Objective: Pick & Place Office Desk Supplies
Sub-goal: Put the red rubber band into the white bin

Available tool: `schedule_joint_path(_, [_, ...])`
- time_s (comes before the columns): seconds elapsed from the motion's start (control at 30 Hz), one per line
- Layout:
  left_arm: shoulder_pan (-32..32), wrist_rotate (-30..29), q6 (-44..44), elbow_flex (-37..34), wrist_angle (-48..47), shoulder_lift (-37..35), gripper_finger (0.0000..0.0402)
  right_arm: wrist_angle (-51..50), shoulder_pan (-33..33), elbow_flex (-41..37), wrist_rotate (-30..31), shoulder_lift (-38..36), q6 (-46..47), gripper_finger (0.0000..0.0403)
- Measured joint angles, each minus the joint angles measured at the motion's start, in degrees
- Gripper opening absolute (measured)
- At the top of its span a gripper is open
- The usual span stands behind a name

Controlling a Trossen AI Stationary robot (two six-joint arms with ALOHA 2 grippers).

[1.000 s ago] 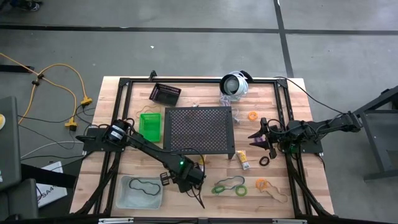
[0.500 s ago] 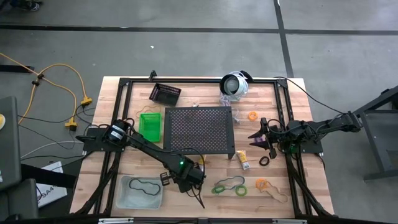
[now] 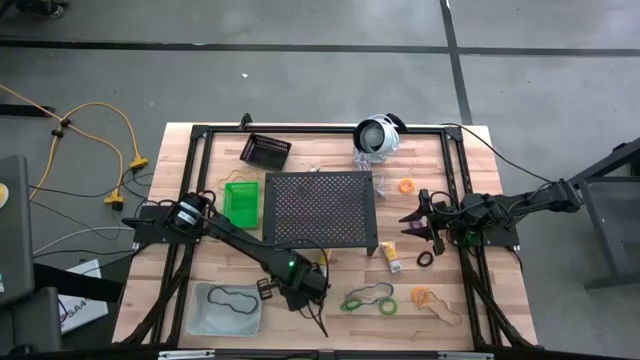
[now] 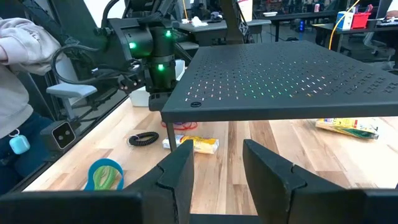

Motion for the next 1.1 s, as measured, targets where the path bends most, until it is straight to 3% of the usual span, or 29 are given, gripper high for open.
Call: schedule_joint_path(1.1, [-0.01,-1.36,-1.5,3.48,-4.81,-0.14,0.0001,0.0,0.0,-0.01,-0.02,-0.01,0.0,0.0126])
